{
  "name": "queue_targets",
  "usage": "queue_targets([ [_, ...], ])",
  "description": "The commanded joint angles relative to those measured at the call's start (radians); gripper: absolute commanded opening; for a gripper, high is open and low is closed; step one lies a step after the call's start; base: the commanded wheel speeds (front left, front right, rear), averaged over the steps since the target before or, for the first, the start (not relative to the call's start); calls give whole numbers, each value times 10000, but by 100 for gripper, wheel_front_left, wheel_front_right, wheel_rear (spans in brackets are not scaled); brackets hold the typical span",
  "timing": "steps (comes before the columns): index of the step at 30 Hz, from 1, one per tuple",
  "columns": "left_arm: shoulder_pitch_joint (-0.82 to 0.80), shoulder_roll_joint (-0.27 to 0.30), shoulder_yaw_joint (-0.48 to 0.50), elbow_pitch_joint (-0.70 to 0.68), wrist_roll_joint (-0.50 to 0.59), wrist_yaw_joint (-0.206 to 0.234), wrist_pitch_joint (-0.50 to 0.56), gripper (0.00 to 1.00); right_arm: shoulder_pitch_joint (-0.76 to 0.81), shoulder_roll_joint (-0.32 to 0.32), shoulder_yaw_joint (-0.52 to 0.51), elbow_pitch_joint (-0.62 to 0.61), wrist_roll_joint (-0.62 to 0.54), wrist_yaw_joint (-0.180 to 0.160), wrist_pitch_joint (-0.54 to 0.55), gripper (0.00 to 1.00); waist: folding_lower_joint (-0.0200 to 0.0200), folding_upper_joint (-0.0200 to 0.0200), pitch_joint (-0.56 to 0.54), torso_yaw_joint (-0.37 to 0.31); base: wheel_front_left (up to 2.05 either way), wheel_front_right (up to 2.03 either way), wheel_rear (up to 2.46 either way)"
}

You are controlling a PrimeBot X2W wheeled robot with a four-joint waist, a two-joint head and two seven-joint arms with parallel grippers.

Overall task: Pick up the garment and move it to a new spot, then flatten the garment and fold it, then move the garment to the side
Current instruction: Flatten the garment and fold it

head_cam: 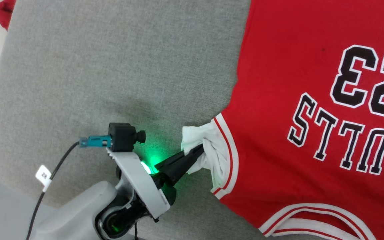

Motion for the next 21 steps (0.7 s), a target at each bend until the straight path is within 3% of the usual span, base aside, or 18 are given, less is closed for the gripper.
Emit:
queue_targets([
  [1, 283, 247, -113, 740, -116, 198, -71, 0, 534, 228, 110, 339, 188, -7, -192, 0, 0, 0, -313, -221, 0, 0, 0],
  [5, 497, 481, -141, 675, -130, 195, -413, 0, 630, 423, -65, 179, 1292, -7, -928, 0, 0, 0, -949, -501, 0, 0, 0],
  [10, 944, 784, -100, 540, -335, 157, -843, 0, 1861, -231, 1150, -1001, 2523, -7, -929, 0, 0, 0, -1794, -918, 0, 0, 0],
  [11, 1186, 909, -81, 463, -405, 128, -1058, 0, 2790, -779, 1672, -1905, 3336, -7, -779, 0, 0, 0, -2142, -1158, 0, 0, 0],
  [14, 1478, 1128, -40, 336, -455, 123, -1343, 0, 4434, -1636, 1999, -3409, 4381, -8, -646, 0, 0, 0, -2525, -1528, 0, 0, 0],
  [15, 1478, 1128, -40, 336, -455, 123, -1343, 0, 4434, -1636, 1999, -3409, 4381, -8, -646, 0, 0, 0, -2525, -1528, 0, 0, 0],
  [17, 1643, 1280, 23, 297, -536, 123, -1489, 0, 5578, -2099, 1902, -4317, 4971, -8, -604, 0, 0, 0, -2680, -1797, 0, 0, 0],
  [21, 1819, 1491, 171, 297, -661, 123, -1665, 0, 7966, -2414, 1178, -5824, 5838, -8, -725, 0, 0, 0, -2866, -2313, 0, 0, 0],
])
